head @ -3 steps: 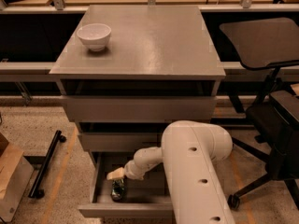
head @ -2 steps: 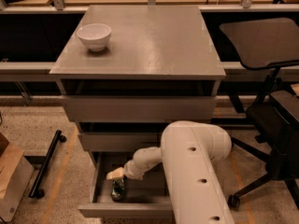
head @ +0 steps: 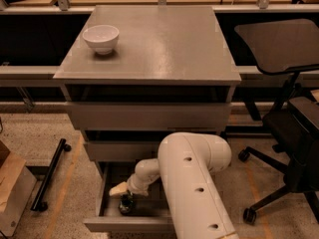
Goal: Pick green can from bottom drawer and place on counter
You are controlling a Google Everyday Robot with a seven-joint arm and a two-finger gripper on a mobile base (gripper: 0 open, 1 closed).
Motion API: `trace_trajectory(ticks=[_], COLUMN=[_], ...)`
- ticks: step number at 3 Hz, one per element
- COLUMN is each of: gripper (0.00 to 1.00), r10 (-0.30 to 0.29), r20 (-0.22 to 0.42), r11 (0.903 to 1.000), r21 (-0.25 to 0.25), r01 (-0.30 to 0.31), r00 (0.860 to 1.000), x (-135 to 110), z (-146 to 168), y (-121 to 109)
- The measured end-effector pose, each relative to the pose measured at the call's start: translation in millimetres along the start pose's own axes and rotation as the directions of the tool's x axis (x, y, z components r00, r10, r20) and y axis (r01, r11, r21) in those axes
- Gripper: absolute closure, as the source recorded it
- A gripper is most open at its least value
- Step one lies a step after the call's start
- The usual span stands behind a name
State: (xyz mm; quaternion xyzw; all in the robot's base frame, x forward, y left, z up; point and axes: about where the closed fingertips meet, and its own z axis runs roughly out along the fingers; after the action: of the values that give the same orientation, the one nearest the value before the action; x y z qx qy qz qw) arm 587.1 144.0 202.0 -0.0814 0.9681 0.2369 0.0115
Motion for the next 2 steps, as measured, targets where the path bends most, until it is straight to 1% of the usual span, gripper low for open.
trace_trajectory(ticks=[1,2], gripper=[0.00,0.00], r10=[0.010,0.027], r20=[-0.015,-0.007], r11=[0.9999,0.9980], r21=[-0.011,-0.057], r01=[-0.010,-0.027], r00=[1.000,1.000], x=[1,-2], z=[16,38], y=[-1,-5])
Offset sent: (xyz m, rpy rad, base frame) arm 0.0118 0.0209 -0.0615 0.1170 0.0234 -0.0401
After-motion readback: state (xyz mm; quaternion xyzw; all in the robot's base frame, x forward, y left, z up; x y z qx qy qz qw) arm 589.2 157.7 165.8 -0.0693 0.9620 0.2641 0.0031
